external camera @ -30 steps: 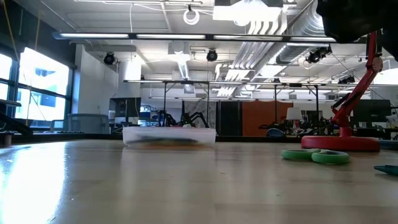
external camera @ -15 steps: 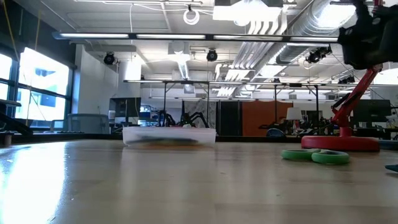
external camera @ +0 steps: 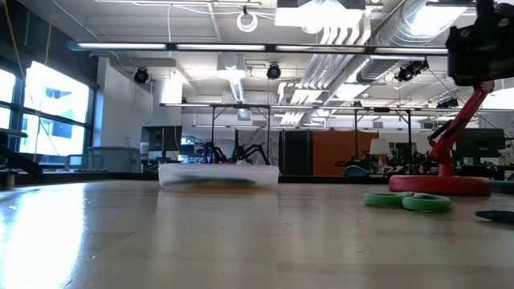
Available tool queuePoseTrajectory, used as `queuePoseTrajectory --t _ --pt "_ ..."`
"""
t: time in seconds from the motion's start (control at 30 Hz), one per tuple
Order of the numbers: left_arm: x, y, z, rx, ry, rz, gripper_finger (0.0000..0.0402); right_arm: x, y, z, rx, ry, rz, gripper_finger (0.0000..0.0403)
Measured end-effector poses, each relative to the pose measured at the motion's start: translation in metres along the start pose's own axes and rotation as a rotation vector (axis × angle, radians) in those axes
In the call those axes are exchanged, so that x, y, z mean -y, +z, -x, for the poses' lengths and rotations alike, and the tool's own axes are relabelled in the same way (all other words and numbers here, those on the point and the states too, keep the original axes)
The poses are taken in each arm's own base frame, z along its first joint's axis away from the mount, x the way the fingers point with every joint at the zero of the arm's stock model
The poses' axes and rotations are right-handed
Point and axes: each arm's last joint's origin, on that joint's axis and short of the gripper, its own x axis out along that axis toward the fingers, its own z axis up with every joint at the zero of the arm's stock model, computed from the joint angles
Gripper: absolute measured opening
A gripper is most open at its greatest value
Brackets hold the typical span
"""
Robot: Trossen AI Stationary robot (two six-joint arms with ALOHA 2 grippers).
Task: Pick & place school supplies into a supply box
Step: Put the dark green crayon into the orange supply box
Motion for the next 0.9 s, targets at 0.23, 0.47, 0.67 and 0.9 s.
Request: queuePoseTrajectory --t 0.23,0.47,0.67,0.9 --pt "0.0 0.0 0.0 0.001 0.0 0.001 0.014 -0.009 0.047 0.028 0.226 -0.011 0.131 0.0006" --pt "0.0 0.001 0.0 0.001 0.007 -0.021 0.014 -0.009 0.157 0.026 0.473 -0.118 0.356 0.001" --pt "0.0 0.001 0.0 0.001 0.008 -0.021 0.014 0.018 0.281 0.001 0.633 0.029 0.402 0.0003" --pt "-0.002 0.0 0.0 -0.019 0.071 -0.021 0.014 0.079 0.354 -0.031 0.657 0.169 0.384 0.0002"
